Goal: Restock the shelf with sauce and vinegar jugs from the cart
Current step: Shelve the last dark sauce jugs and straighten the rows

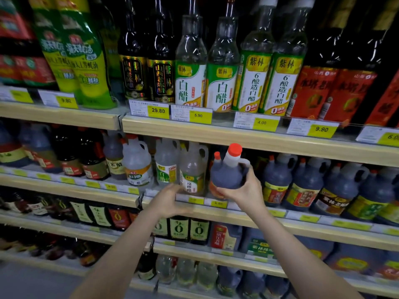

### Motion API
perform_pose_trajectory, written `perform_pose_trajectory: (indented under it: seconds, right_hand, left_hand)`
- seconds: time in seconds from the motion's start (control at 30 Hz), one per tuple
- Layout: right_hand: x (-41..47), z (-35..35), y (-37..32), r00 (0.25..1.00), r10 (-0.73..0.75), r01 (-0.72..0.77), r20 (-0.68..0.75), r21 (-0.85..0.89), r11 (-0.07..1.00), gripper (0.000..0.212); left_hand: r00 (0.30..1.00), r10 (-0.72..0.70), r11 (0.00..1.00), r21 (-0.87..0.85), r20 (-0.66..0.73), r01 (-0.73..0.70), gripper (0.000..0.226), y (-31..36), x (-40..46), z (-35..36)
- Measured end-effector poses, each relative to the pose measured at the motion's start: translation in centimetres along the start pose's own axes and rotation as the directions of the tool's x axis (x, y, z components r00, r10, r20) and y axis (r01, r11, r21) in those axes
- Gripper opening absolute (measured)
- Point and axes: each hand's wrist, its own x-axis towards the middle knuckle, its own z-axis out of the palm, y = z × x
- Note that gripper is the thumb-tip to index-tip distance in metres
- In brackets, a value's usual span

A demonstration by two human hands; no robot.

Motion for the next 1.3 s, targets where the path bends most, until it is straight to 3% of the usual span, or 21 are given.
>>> perform_pose_trajectory:
  seconds: [0.1, 0.2, 0.53, 0.63, 0.7, 0.73, 0.83, 0.9, 0.97, 1.1, 1.2, 1.3]
  right_hand:
    - [1.9, 1.6, 1.0, 1.0, 0.013, -0.013, 0.003, -0.071, 0.997, 0.082]
    - [3.5, 3.0, 2.2, 0.995, 0.1, -0.1, -0.007, -0.137, 0.986, 0.088]
    - [5.5, 2.9, 2.2, 0.945, 0.265, -0.25, 0.193, -0.1, 0.963, 0.095]
    - [4.4, 2.8, 2.7, 0.933, 0.259, -0.282, 0.251, 0.062, 0.957, 0.096]
    - [2.7, 2.4, 3.5, 0.961, 0.222, -0.24, 0.164, 0.103, 0.965, 0.096]
    - [1.4, 2.1, 3.6, 0.975, 0.203, -0.205, 0.093, 0.016, 0.979, 0.093]
    - [-2.8, 2.1, 3.6, 0.998, 0.027, -0.037, -0.064, -0.167, 0.985, 0.058]
    - [-5.1, 3.3, 3.1, 0.998, -0.021, 0.029, 0.057, -0.143, 0.989, 0.039]
    - [-6.4, 5.1, 2.8, 0.955, 0.039, 0.001, 0.294, -0.134, 0.991, 0.028]
    - [-8.6, 9.3, 1.4, 0.74, 0.156, -0.076, 0.654, -0.149, 0.986, 0.019]
    - [-11.0, 13.4, -0.6, 0.636, 0.133, -0.034, 0.76, -0.144, 0.989, 0.017]
    - [-14.3, 18.7, -3.3, 0.563, 0.113, -0.051, 0.819, -0.102, 0.993, 0.014]
  left_hand:
    - [1.0, 0.022, 0.998, 0.059, -0.006, -0.022, 0.075, -1.8, 0.8, 0.9]
    - [0.998, 0.05, 0.996, 0.076, -0.022, -0.048, 0.066, -2.7, 1.7, 1.2]
    - [0.999, 0.029, 0.997, 0.069, 0.034, -0.031, 0.074, -1.9, 1.6, 0.5]
    - [0.999, 0.032, 0.999, 0.02, 0.002, -0.032, 0.08, -1.3, 0.8, 0.2]
    - [0.995, 0.036, 0.999, -0.024, -0.093, -0.038, 0.084, -0.9, -0.8, 0.2]
    - [0.99, 0.026, 0.998, -0.053, -0.142, -0.034, 0.08, -0.7, -2.0, 0.4]
    - [0.979, -0.015, 0.993, -0.115, -0.205, -0.009, 0.064, -1.3, -6.1, 1.2]
    - [0.976, -0.064, 0.991, -0.13, -0.209, 0.037, 0.049, -2.3, -9.1, 1.7]
    - [0.971, -0.137, 0.984, -0.138, -0.196, 0.111, 0.037, -3.7, -12.4, 1.9]
    - [0.932, -0.287, 0.949, -0.2, -0.221, 0.245, 0.036, -6.3, -18.3, 2.4]
    - [0.901, -0.36, 0.914, -0.283, -0.24, 0.29, 0.044, -8.6, -22.8, 2.2]
    - [0.844, -0.472, 0.86, -0.344, -0.255, 0.377, 0.032, -12.1, -28.3, 1.4]
